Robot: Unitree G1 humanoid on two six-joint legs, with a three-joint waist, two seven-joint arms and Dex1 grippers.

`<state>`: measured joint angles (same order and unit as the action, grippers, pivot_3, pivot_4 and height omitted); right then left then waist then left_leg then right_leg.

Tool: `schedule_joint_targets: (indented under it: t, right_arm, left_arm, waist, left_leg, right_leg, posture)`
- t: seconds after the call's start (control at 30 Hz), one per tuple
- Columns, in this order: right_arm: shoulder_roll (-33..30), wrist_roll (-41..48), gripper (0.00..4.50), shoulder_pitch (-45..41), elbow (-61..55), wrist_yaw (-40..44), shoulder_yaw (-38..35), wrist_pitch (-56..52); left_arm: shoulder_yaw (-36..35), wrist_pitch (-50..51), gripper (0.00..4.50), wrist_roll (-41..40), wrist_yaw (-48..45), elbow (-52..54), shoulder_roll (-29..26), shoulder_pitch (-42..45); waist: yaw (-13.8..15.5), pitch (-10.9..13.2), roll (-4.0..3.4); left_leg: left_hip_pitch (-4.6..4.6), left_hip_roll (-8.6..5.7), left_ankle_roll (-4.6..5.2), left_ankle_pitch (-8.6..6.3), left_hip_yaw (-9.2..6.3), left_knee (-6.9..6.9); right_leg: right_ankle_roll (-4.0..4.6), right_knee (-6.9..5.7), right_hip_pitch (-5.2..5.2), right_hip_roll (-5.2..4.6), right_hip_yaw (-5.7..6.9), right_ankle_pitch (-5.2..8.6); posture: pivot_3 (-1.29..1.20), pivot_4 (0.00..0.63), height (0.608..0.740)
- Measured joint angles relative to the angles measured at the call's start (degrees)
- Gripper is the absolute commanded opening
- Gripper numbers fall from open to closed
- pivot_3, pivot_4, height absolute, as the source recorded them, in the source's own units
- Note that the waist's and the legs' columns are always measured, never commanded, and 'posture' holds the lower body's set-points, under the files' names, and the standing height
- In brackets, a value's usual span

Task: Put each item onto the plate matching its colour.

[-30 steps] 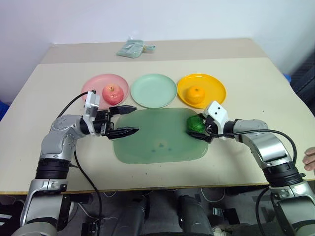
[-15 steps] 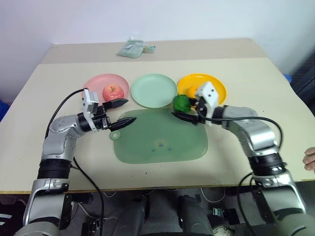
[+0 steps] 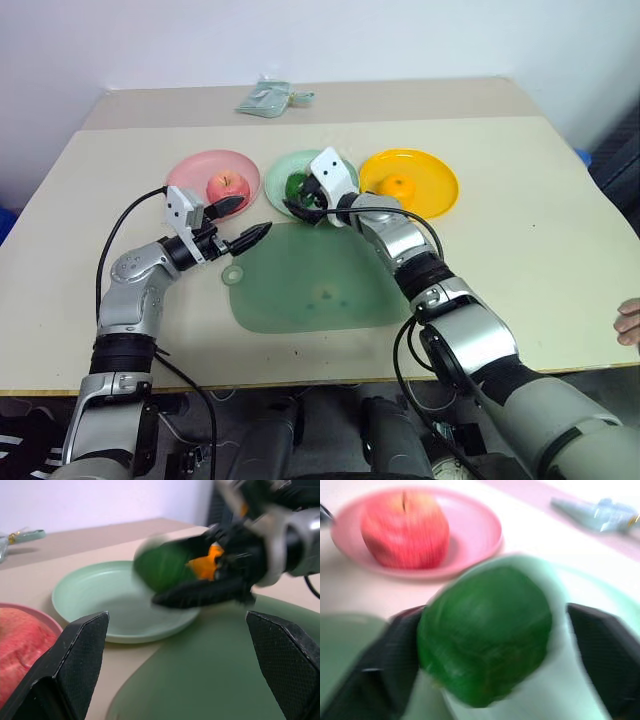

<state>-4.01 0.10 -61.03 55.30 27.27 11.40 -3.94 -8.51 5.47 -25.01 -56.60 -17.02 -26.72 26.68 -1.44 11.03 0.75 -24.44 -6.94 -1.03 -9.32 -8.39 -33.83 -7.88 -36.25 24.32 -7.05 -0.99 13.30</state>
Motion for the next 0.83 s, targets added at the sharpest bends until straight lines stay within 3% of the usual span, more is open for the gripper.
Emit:
schedule_joint_targets:
  t: [0.1, 0.2, 0.4, 0.53, 0.67, 0.83]
  right_arm:
    - [-0.05, 1.03, 4.45, 0.01, 1.17, 0.32, -2.46, 0.95]
    - [-0.89, 7.72, 4.45, 1.25, -6.14, 4.61, -8.74, 0.85]
    - [-8.06, 19.49, 4.45, 20.48, -38.52, 22.72, -9.57, -2.97]
    - [-18.1, 23.94, 4.45, 32.51, -56.03, 30.11, -8.33, -9.91]
    - [-26.45, 26.41, 4.45, 40.87, -67.94, 33.5, -9.45, -12.98]
    - [-31.63, 24.66, 4.45, 49.25, -72.98, 31.91, -12.36, -12.07]
  left_arm:
    - [-0.03, 0.19, 4.5, -0.66, -0.98, 0.24, 0.0, -0.08]
    - [-0.19, 2.75, 4.5, -3.94, -4.81, 1.2, -0.3, -0.36]
    - [-1.63, 6.22, 4.5, -9.3, -14.42, 0.92, -4.18, 0.63]
    - [-2.25, 6.52, 4.5, -9.37, -18.76, -2.24, -6.19, 2.95]
    - [-1.5, 8.2, 4.5, -9.68, -23.82, -3.73, -6.81, 3.93]
    - [-0.87, 8.38, 4.5, -8.51, -27.24, -7.27, -7.33, 6.41]
  waist:
    - [-0.36, 0.01, -0.01]
    - [-1.02, 0.01, -0.01]
    - [-1.08, -0.01, -0.01]
    - [-1.03, -0.01, -0.01]
    - [-0.89, -0.02, 0.0]
    - [-0.65, -0.02, 0.01]
  left_leg:
    - [-0.01, 0.02, -0.01, 0.0, 0.02, 0.02]
    - [-0.02, 0.07, 0.0, 0.0, 0.02, 0.04]
    - [0.01, 0.32, -0.13, -0.16, 0.11, -0.04]
    - [0.02, 0.37, -0.13, -0.16, 0.23, -0.13]
    - [0.03, 0.45, -0.1, -0.19, 0.29, -0.08]
    - [0.02, 0.46, -0.09, -0.19, 0.38, -0.13]
  right_leg:
    - [0.01, -0.01, 0.05, 0.03, -0.05, -0.01]
    - [0.01, -0.03, 0.07, 0.05, -0.05, -0.01]
    - [0.05, -0.04, 0.07, 0.26, -0.06, -0.01]
    - [0.07, 0.0, 0.03, 0.26, -0.14, -0.03]
    - [0.1, 0.07, 0.02, 0.28, -0.14, -0.01]
    - [0.1, 0.13, 0.0, 0.24, -0.16, -0.01]
  posture:
    - [0.0, 0.15, 0.74]
    - [0.0, 0.15, 0.74]
    - [0.0, 0.15, 0.74]
    - [0.0, 0.15, 0.74]
    - [0.0, 0.15, 0.74]
    - [0.0, 0.15, 0.74]
